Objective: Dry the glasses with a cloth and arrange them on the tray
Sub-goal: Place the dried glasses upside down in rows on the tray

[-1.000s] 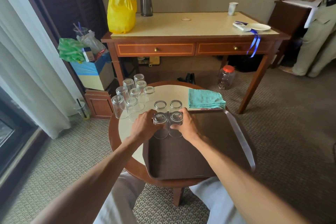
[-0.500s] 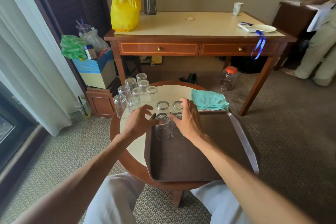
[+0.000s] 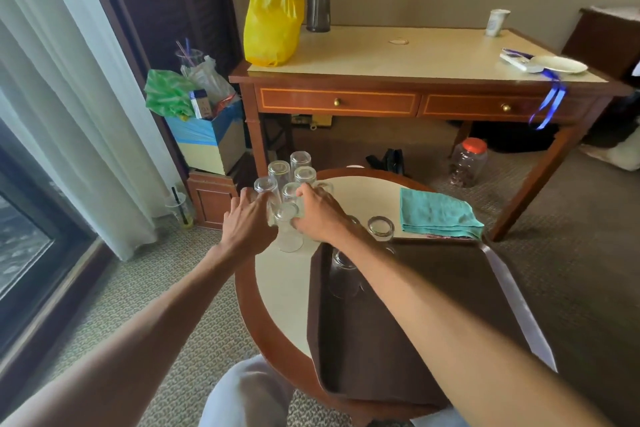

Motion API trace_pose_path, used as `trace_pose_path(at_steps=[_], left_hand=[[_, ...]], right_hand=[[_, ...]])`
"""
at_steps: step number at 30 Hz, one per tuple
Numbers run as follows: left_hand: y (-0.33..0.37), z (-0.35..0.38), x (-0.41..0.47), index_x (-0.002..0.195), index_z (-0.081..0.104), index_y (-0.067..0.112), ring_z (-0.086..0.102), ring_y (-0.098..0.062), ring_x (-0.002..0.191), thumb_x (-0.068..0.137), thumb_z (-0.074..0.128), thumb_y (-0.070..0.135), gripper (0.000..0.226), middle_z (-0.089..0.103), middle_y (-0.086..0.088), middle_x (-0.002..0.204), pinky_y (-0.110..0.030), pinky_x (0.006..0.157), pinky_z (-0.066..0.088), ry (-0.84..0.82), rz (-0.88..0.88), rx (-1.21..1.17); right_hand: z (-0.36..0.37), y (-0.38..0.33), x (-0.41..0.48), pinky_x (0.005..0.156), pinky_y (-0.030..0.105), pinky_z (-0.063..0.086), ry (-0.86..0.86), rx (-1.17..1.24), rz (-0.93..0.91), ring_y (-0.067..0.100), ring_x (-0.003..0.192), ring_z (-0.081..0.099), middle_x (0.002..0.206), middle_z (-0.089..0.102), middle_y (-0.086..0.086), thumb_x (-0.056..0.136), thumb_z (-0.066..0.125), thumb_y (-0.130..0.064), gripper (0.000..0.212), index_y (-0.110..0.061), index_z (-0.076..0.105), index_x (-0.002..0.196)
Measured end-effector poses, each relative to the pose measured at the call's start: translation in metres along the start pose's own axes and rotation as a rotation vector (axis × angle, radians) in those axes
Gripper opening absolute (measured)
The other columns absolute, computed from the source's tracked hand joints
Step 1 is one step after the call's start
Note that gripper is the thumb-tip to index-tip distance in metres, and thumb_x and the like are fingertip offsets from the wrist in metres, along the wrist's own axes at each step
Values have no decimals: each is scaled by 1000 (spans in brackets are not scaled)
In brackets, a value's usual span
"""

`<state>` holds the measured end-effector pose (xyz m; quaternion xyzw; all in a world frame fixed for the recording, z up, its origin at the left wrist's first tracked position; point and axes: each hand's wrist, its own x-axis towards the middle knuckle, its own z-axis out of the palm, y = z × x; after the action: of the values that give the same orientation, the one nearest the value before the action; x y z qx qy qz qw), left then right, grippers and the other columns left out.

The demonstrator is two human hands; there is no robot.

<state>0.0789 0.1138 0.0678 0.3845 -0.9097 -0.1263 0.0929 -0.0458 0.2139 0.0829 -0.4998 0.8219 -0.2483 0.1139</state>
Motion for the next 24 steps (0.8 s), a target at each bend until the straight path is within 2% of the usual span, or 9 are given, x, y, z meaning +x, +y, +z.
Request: trace_pose_path(at_steps=[2, 4, 6, 9, 12, 17, 24], left_hand=[[-8, 2, 14, 153, 36, 22, 43, -41, 130, 83, 75, 22, 80, 39, -17, 144, -55, 101, 46, -37, -40, 29], [-17, 8, 25, 151, 37, 18, 44, -40, 131, 81, 80, 30, 82, 41, -16, 144, -54, 102, 47, -44, -91, 1], [-26, 15, 33, 148, 41, 17, 49, -38, 127, 81, 83, 37, 82, 46, -15, 140, -51, 99, 49, -34, -121, -49], [-36, 24, 39, 144, 47, 18, 58, -33, 116, 86, 78, 37, 69, 52, -12, 135, -44, 85, 52, 19, -108, -119], [-43, 27, 38, 140, 56, 20, 62, -30, 109, 89, 76, 36, 57, 61, -10, 130, -40, 81, 51, 110, -76, -156], [-48, 29, 27, 123, 74, 21, 68, -24, 98, 83, 84, 35, 44, 72, -3, 121, -33, 77, 51, 235, -47, -260], [-43, 21, 9, 111, 78, 24, 71, -19, 86, 79, 86, 38, 36, 79, 1, 104, -30, 71, 51, 274, -94, -311]], right_hand=[[15, -5, 19, 90, 34, 49, -55, -45, 20, 29, 119, 54, 138, 50, 14, 86, 75, -12, 63, -12, 41, 139], [32, -7, 33, 95, 35, 47, -94, -82, 37, 31, 125, 52, 145, 44, 17, 85, 75, -10, 74, -9, 34, 146], [42, -6, 41, 99, 38, 46, -115, -127, 58, 33, 128, 51, 144, 45, 18, 86, 77, -17, 77, -8, 33, 148], [51, -1, 44, 88, 34, 46, -110, -157, 39, 33, 118, 58, 132, 55, 19, 88, 76, -19, 68, -8, 38, 144], [56, 6, 42, 78, 31, 45, -79, -114, 16, 32, 108, 62, 121, 59, 19, 89, 75, -14, 67, -11, 38, 144], [57, 7, 41, 76, 28, 44, -69, -18, 18, 29, 109, 61, 121, 61, 18, 87, 77, -11, 58, -9, 44, 134], [44, 2, 25, 91, 37, 55, -50, 54, 96, 29, 116, 61, 127, 61, 13, 86, 78, -13, 58, -13, 46, 134]])
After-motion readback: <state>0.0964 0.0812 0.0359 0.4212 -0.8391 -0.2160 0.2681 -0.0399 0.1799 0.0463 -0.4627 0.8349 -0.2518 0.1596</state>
